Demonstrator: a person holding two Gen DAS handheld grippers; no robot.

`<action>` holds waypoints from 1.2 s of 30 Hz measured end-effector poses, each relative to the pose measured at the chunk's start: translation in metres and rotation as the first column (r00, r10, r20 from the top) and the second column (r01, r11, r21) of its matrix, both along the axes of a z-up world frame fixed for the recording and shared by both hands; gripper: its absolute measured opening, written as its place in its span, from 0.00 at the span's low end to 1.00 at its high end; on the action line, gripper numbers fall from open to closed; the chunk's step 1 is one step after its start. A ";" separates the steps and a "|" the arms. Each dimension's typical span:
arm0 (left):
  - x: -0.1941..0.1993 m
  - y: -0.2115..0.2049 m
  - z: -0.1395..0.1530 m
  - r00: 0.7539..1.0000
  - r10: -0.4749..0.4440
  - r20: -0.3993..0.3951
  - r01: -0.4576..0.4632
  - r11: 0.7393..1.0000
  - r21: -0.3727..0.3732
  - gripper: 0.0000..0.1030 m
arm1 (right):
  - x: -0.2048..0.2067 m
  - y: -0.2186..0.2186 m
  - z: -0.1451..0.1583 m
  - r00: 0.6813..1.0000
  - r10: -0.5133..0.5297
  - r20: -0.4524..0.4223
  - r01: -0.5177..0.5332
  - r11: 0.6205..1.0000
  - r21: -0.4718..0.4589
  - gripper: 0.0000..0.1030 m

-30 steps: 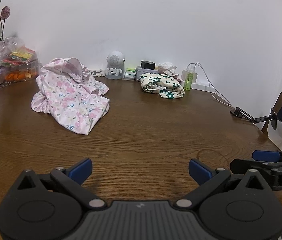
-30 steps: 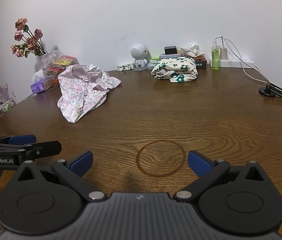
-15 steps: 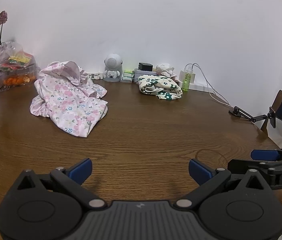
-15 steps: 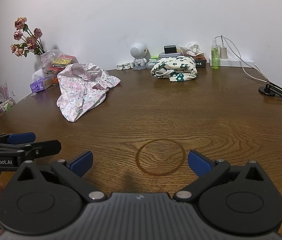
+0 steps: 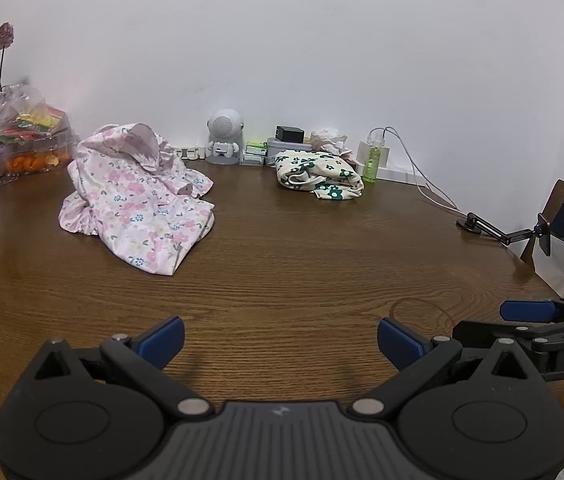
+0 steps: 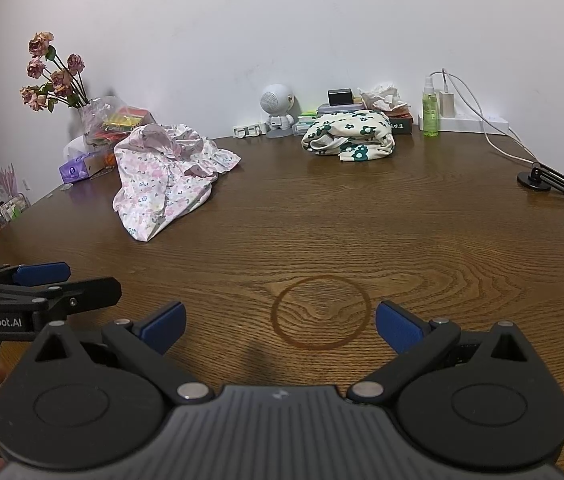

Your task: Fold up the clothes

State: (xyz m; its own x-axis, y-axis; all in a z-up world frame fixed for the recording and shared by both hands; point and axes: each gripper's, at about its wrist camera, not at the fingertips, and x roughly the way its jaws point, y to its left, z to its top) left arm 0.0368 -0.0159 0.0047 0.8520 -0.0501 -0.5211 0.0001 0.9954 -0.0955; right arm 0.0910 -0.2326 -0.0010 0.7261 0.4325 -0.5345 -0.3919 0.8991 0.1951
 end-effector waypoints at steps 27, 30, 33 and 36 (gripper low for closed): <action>0.001 -0.002 0.002 1.000 -0.005 0.002 0.005 1.000 0.001 1.00 | 0.000 0.001 0.000 1.000 0.008 -0.002 -0.008 1.000 0.002 1.00; 0.001 -0.002 0.001 1.000 -0.006 0.002 0.006 1.000 0.002 1.00 | 0.000 0.001 0.000 1.000 0.008 -0.001 -0.008 1.000 0.003 1.00; 0.001 -0.003 0.001 1.000 -0.005 0.000 0.005 1.000 0.005 1.00 | 0.000 0.001 -0.001 1.000 0.006 -0.002 -0.006 1.000 0.002 1.00; 0.002 -0.002 0.001 1.000 -0.004 0.000 0.004 1.000 0.005 1.00 | 0.000 0.000 0.001 1.000 0.005 -0.001 -0.005 1.000 0.002 1.00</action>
State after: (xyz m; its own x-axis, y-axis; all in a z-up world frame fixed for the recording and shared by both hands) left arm 0.0387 -0.0182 0.0057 0.8517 -0.0511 -0.5216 0.0044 0.9959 -0.0903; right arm 0.0911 -0.2326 -0.0004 0.7236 0.4369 -0.5344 -0.3958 0.8969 0.1974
